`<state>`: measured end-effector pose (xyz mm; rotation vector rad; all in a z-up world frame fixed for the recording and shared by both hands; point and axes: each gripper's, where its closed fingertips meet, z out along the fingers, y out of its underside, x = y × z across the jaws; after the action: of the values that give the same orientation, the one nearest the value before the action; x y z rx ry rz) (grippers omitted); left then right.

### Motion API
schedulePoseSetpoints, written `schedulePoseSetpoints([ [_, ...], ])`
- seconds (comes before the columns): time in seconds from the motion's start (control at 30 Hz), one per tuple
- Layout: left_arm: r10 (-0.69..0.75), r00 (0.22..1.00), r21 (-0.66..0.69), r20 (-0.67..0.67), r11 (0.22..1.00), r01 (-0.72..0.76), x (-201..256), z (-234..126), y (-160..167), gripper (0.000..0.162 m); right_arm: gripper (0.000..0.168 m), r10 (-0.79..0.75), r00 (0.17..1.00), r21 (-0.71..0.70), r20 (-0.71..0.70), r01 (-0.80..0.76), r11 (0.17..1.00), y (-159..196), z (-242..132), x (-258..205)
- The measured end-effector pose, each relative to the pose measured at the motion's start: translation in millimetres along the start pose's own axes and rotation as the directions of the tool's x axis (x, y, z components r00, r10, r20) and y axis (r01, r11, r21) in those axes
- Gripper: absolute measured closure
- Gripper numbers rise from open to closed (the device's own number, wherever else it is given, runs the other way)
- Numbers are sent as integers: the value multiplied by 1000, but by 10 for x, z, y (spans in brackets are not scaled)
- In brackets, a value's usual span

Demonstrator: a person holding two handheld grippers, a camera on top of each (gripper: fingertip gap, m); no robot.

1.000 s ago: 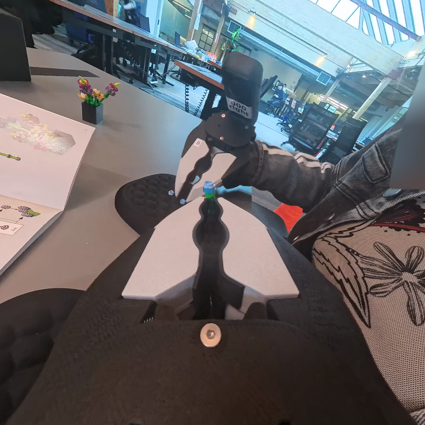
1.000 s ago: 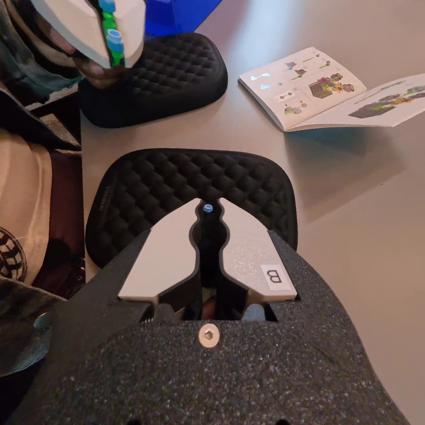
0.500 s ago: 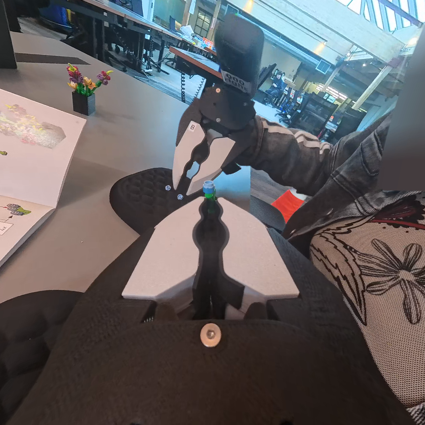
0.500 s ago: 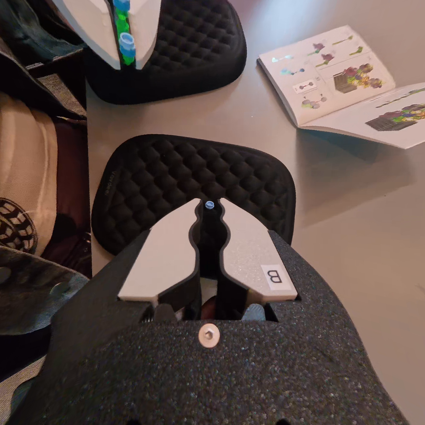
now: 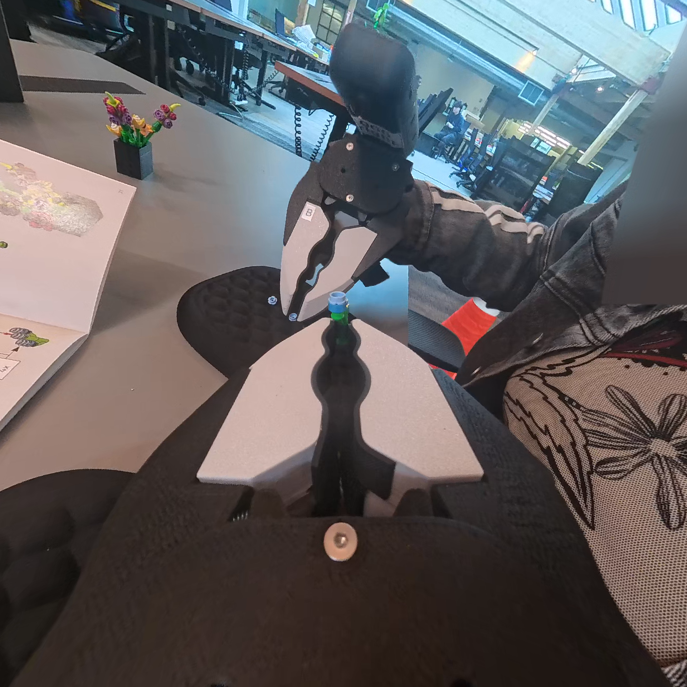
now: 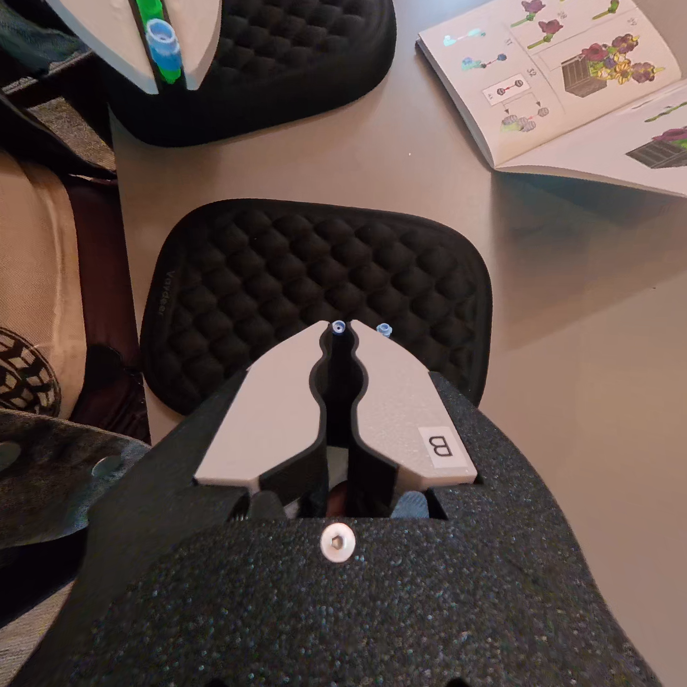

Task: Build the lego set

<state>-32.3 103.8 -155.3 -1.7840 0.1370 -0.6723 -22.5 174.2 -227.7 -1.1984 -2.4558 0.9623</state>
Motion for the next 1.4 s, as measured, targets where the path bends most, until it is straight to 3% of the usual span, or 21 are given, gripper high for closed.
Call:
schedulePoseSetpoints([
  [0.23,23,1000,22,21,999,-23,-18,30,-70,156,162,-9,997,30,-79,11,999,16,21,3],
  [0.47,-23,997,315,-71,948,44,-4,82,-452,156,162,121,990,262,-67,-100,960,-119,-71,-5],
  [0.53,-77,986,335,-151,934,124,-11,77,-473,156,162,168,986,412,-21,-144,900,-329,-190,-5],
  [0.63,-106,971,389,-214,902,185,-38,-14,-543,156,162,201,971,635,126,-235,736,-741,-451,-44],
  [0.7,-120,963,397,-242,893,211,-40,-49,-552,156,162,169,957,704,234,-287,650,-973,-584,-118],
  [0.77,-116,961,398,-252,893,212,-29,-56,-550,156,163,131,945,719,300,-314,621,-1136,-652,-176],
  [1.0,-68,977,336,-201,932,134,12,39,-466,156,163,40,952,648,302,-236,724,-1302,-610,-306],
  [1.17,74,997,224,19,972,-76,-41,113,-364,156,163,29,967,564,252,-170,808,-1175,-607,-302],
  [1.27,231,957,136,177,957,-257,-119,84,-319,156,163,17,979,536,201,-125,835,-1119,-582,-297],
  [1.4,338,909,75,244,928,-365,-107,108,-254,156,163,-42,994,535,99,-18,844,-1092,-504,-324],
])
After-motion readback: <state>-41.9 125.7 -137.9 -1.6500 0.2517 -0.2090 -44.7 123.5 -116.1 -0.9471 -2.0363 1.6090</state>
